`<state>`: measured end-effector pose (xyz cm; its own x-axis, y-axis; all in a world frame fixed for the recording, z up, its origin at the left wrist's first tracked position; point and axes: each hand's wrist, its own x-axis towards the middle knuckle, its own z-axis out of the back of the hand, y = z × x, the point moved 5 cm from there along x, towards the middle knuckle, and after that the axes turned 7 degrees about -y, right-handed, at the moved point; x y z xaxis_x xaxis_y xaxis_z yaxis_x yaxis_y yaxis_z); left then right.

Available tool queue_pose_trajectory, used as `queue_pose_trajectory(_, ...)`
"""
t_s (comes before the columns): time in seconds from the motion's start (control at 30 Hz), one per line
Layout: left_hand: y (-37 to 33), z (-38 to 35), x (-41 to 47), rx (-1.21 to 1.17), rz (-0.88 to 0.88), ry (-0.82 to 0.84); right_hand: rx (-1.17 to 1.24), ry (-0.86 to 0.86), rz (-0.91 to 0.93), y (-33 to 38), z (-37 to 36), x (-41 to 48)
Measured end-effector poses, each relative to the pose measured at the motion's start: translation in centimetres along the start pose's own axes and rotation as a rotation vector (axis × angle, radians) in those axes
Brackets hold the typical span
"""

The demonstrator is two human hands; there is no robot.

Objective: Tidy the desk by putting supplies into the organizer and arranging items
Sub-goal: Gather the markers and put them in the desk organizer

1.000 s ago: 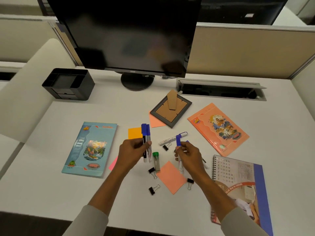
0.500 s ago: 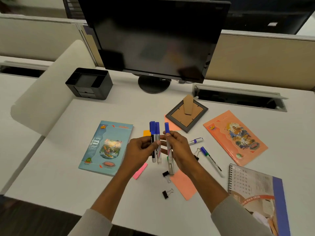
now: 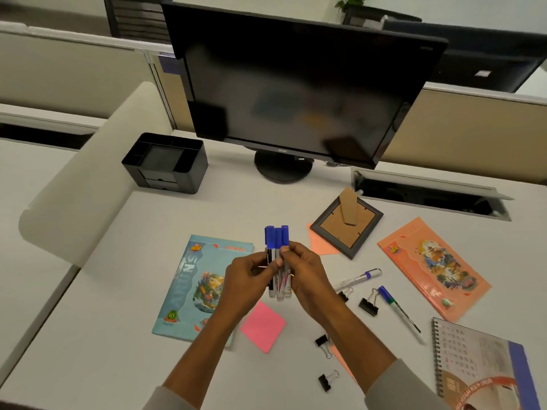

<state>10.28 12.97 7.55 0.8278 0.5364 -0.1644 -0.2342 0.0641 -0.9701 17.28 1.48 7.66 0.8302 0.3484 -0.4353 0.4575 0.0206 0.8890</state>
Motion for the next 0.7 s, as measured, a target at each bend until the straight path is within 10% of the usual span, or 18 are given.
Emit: queue_pose_trajectory(0.7, -1.1, 11.6, 9.2, 0.086, -0.016, -0.451, -0.141, 0.194, 0.146, 4.1, -13.3, 10.6)
